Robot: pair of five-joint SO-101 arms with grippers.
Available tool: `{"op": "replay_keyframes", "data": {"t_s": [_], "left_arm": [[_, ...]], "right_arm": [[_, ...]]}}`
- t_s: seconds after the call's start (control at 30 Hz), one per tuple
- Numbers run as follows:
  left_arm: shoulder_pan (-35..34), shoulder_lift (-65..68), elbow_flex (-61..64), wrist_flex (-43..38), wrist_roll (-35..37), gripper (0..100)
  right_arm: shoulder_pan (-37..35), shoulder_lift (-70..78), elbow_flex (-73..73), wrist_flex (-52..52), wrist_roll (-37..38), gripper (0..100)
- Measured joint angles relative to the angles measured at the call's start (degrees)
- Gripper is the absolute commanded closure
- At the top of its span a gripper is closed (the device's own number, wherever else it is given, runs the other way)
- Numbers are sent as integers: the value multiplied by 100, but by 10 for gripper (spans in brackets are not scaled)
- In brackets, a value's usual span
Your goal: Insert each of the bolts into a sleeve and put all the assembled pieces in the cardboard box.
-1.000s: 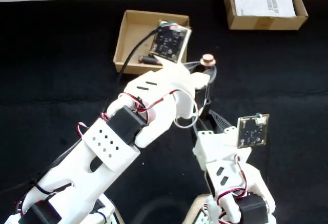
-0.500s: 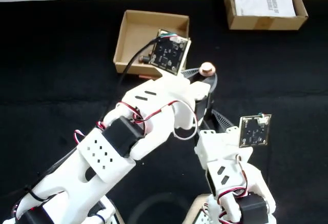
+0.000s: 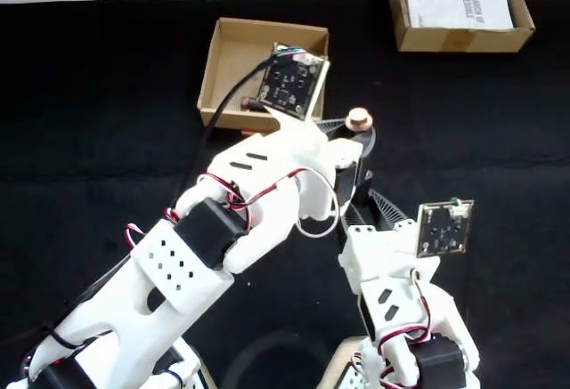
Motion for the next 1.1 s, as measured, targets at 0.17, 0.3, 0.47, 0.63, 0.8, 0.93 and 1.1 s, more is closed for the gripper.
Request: {"op": "replay_keyframes", "data": {"t_s": [0.17, 0.3, 0.47, 0.63, 0.8, 0.93, 1.1], "left_arm": [[-9, 0, 0, 149, -114, 992], [-9, 62, -9, 158, -114, 992], [-9, 615, 0, 167, -114, 991], [-9, 1011, -9, 167, -114, 990], [-9, 1073, -9, 211, -114, 889], [-97, 1055, -246, 1011, -114, 704], [-62, 765, -615, 2514, -123, 688]], "right_arm": [[9, 0, 0, 0, 0, 991], [9, 0, 0, 0, 167, 991], [9, 0, 0, 9, 677, 991], [53, 9, 9, 9, 730, 991], [53, 9, 9, 9, 730, 991], [9, 9, 9, 9, 730, 991], [44, 0, 0, 9, 765, 991]]}}
